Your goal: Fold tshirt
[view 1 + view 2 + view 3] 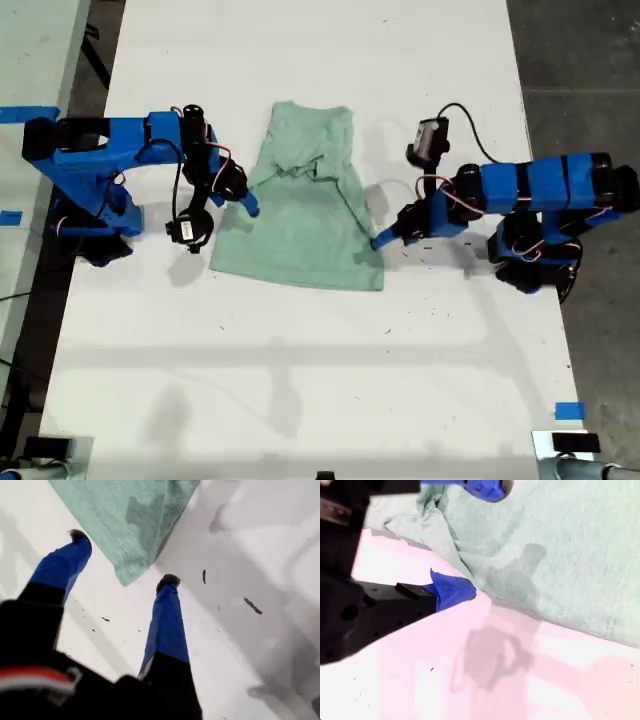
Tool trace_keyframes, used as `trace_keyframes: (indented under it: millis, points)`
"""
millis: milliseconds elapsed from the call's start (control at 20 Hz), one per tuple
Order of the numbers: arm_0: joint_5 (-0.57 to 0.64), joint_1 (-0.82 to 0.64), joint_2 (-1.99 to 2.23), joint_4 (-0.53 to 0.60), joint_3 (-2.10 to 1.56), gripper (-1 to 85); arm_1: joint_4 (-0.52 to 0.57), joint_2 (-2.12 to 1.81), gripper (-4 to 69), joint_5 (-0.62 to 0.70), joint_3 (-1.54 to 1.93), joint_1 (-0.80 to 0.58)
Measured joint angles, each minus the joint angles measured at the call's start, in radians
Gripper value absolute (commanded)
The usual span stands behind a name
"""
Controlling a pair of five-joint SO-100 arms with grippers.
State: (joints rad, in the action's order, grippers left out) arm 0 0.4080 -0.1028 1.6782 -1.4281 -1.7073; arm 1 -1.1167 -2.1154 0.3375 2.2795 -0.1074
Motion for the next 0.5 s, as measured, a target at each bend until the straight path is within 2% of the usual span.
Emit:
trace_keyframes:
  millis: [300, 350, 500]
  points:
    - [-0.014, 0.003, 0.000, 0.003, -0.006, 23.1, 0.275, 0.284, 24.1, -0.044, 0.083, 0.008]
    - [-0.014, 0.005, 0.000, 0.018, -0.009, 22.6, 0.278, 0.333, 21.0, -0.043, 0.046, 0.008]
    - [-0.014, 0.005, 0.000, 0.035, -0.018, 22.2, 0.252, 0.437, -0.2, -0.041, -0.064, 0.008]
